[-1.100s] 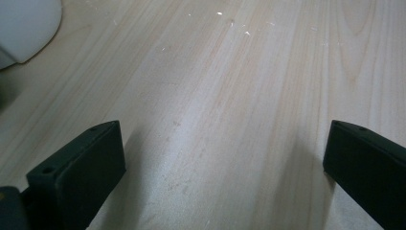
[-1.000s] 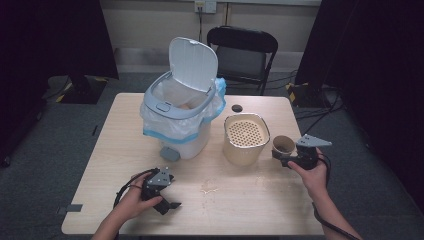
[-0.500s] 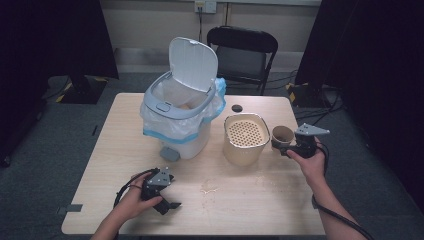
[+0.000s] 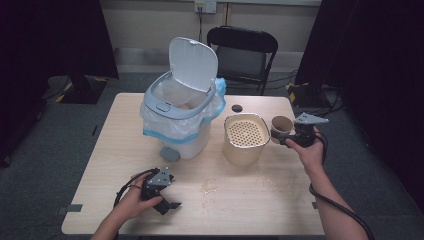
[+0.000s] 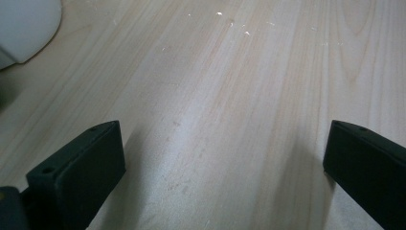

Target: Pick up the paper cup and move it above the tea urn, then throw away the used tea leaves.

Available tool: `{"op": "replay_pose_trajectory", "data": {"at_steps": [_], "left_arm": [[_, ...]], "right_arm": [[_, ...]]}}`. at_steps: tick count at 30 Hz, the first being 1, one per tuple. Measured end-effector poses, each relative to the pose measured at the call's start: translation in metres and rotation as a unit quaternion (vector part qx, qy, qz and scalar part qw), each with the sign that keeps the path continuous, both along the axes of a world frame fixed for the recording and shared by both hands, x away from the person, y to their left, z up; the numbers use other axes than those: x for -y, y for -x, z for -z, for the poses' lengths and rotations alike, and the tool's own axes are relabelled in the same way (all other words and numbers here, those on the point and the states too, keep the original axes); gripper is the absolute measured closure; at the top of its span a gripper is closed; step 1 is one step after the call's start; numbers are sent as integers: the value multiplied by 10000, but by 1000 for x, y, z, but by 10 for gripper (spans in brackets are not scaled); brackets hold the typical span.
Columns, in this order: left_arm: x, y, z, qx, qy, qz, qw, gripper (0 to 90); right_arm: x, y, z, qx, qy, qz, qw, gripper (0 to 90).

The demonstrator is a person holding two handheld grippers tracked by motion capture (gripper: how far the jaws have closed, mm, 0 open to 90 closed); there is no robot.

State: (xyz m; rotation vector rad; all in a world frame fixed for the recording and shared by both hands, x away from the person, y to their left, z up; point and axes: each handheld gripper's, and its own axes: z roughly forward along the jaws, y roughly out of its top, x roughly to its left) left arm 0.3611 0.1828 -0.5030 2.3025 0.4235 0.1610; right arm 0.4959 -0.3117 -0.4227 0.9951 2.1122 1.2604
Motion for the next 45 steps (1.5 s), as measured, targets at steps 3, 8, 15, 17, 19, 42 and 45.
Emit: {"op": "replay_pose_trajectory", "data": {"at_steps": [3,8,15,17,19,42,45], "left_arm": [[0,0,0,0,2,-1,10000,0],[0,0,0,0,2,-1,10000,0],[0,0,0,5,-2,11,10000,0],[0,0,0,0,1,-1,10000,0],[0,0,0,-1,-1,0,10000,0],[0,0,0,2,2,-3,10000,0],[0,0,0,1,2,-4,10000,0]], "right_arm": [[1,-4,-3,6,5,24,10000,272],[2,-10,-9,24,9,53,10000,272],[3,-16,-17,52,11,86,9999,273],[2,-17,-20,55,26,75,10000,273],[1,-19,-23,85,46,49,9999,273],[-17,-29,-49,333,262,-57,9991,275],[-20,-29,-52,471,333,-80,9983,276]]}}
